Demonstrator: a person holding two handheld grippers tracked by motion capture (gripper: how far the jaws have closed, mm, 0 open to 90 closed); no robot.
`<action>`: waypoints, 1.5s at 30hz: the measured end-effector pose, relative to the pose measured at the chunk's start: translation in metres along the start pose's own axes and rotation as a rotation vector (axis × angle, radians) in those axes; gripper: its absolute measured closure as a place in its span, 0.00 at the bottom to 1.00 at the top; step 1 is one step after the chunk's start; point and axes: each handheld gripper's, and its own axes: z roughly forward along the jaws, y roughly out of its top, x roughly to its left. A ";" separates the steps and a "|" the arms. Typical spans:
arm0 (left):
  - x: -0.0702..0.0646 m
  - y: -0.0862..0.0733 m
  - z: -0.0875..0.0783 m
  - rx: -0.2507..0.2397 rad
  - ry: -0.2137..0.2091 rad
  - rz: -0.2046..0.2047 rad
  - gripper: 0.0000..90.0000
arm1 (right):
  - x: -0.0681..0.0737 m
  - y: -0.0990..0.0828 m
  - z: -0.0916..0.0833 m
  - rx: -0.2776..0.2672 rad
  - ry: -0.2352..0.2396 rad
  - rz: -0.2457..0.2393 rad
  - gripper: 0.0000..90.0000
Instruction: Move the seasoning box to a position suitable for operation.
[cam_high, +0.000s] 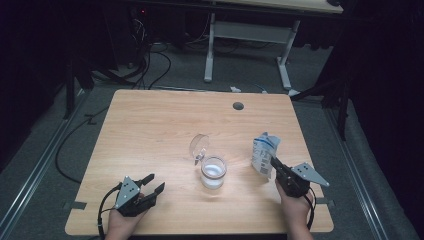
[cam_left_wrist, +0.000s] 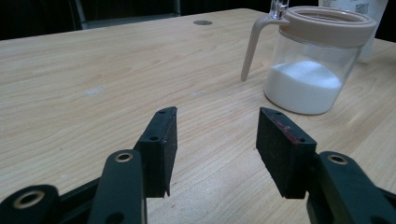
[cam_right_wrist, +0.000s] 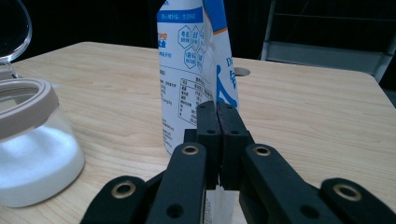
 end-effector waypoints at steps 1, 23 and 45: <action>0.000 0.000 0.000 0.000 0.001 0.000 0.54 | 0.000 0.000 0.000 0.000 -0.001 0.001 0.98; 0.004 0.000 -0.001 0.000 0.006 -0.018 0.54 | -0.002 -0.002 -0.001 0.014 -0.005 0.034 0.85; 0.006 0.001 0.003 0.033 0.015 -0.046 0.55 | 0.001 -0.008 -0.006 0.081 -0.030 0.018 0.58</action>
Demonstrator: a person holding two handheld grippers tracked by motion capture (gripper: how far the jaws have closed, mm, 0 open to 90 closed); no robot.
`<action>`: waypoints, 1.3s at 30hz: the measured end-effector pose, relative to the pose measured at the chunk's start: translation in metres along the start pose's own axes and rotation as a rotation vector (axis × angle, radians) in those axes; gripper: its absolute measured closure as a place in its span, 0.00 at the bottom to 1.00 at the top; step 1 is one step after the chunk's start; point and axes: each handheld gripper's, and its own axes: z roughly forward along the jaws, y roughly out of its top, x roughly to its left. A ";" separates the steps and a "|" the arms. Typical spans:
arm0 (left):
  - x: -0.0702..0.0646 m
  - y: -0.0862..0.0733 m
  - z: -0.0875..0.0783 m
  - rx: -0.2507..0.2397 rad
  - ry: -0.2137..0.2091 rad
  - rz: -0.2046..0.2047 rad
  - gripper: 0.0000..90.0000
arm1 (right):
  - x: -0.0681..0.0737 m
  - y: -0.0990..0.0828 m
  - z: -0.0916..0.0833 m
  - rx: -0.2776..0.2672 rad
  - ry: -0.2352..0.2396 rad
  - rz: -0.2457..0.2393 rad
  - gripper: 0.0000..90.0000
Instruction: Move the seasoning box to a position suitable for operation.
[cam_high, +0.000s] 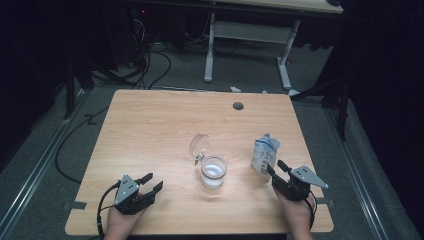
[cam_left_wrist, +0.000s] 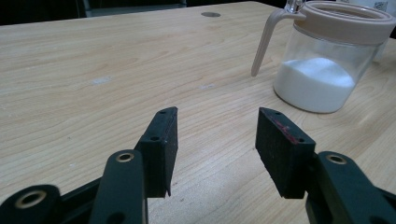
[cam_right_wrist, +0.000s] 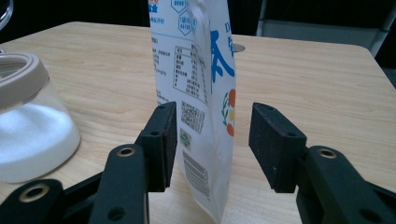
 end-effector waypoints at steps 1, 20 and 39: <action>0.000 0.000 0.001 0.003 0.005 -0.001 0.55 | 0.000 -0.001 -0.001 0.002 -0.004 -0.002 0.58; -0.002 0.005 0.016 0.053 0.014 -0.013 0.58 | 0.016 -0.010 -0.023 0.030 -0.023 -0.046 0.65; -0.006 0.004 0.010 0.056 0.019 -0.034 0.61 | 0.049 -0.008 0.001 0.070 0.069 -0.106 0.77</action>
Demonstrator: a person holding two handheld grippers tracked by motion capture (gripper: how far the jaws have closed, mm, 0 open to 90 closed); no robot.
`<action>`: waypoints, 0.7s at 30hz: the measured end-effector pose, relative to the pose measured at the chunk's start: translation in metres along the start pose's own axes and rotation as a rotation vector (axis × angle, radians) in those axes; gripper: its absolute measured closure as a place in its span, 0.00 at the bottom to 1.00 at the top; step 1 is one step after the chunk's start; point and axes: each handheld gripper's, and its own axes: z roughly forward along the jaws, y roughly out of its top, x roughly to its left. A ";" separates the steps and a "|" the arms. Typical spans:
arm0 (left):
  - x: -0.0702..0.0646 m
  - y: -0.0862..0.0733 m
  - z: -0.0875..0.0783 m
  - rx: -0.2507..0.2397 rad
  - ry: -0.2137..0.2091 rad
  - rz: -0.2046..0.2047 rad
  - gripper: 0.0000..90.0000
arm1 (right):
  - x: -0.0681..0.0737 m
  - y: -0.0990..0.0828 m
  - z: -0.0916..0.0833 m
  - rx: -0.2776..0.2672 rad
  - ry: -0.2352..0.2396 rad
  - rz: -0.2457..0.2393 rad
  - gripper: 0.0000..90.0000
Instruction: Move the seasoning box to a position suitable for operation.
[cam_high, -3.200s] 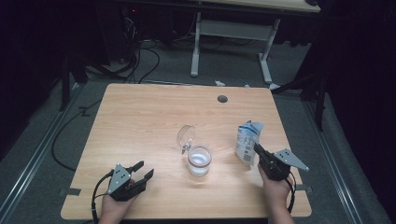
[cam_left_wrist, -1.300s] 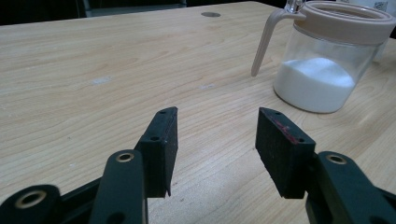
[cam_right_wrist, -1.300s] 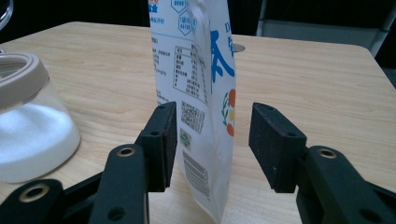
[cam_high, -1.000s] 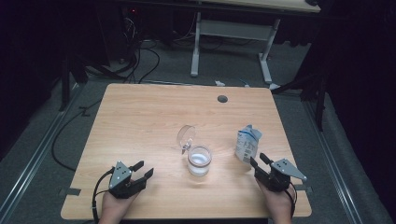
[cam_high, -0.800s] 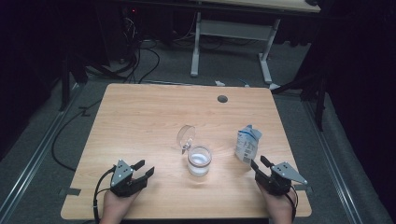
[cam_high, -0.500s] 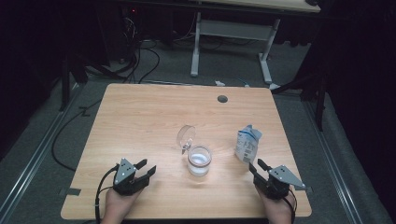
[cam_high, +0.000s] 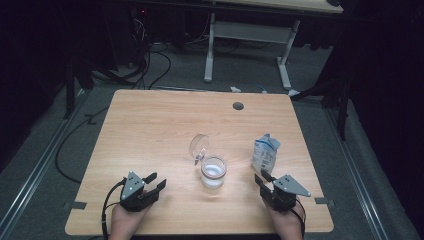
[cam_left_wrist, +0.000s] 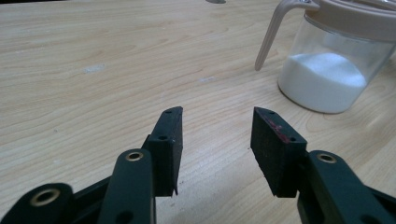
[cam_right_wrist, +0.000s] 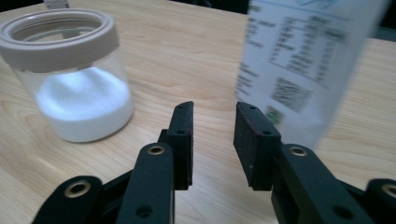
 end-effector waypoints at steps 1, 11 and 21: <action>-0.001 0.000 -0.001 -0.001 0.002 0.002 0.62 | 0.002 0.001 0.003 0.006 0.012 -0.005 0.77; -0.004 0.002 -0.003 -0.010 -0.014 -0.032 0.69 | 0.023 0.003 0.034 0.051 0.095 -0.041 0.84; -0.013 0.016 0.006 -0.023 -0.035 -0.045 0.76 | 0.032 0.001 0.036 0.061 0.123 -0.063 0.89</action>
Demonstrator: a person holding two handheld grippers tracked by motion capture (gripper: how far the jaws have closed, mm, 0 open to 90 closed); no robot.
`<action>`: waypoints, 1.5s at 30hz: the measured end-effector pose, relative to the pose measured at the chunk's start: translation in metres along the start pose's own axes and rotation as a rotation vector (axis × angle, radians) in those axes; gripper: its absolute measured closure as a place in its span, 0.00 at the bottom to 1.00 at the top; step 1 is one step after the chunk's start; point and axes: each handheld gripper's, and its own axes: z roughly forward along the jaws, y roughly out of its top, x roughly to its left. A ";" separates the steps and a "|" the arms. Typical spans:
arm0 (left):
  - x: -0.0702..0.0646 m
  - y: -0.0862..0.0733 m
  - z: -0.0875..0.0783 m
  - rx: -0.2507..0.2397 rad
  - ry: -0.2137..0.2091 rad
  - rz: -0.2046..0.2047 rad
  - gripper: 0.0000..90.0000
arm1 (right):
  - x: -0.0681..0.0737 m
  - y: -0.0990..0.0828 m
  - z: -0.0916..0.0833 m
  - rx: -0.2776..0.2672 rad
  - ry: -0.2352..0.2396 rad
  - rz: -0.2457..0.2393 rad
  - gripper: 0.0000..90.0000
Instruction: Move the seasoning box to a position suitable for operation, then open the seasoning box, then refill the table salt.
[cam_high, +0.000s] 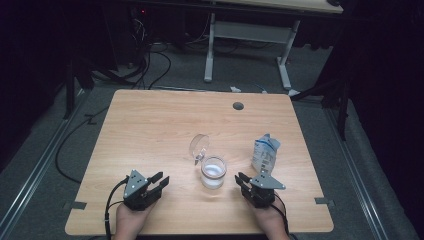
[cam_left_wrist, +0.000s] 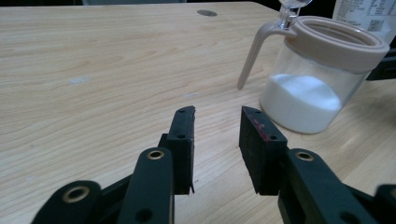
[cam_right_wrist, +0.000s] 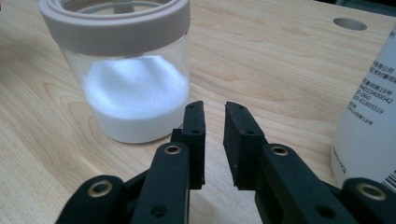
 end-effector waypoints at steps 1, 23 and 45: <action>-0.001 0.002 0.002 -0.001 -0.001 -0.003 0.77 | 0.000 0.000 0.000 0.001 0.002 -0.005 0.91; -0.010 0.051 0.048 -0.012 -0.018 -0.067 0.99 | 0.011 0.010 0.005 -0.001 0.031 -0.038 1.00; -0.025 0.078 0.060 -0.053 -0.054 -0.053 0.99 | 0.024 0.013 0.012 0.004 0.062 -0.073 1.00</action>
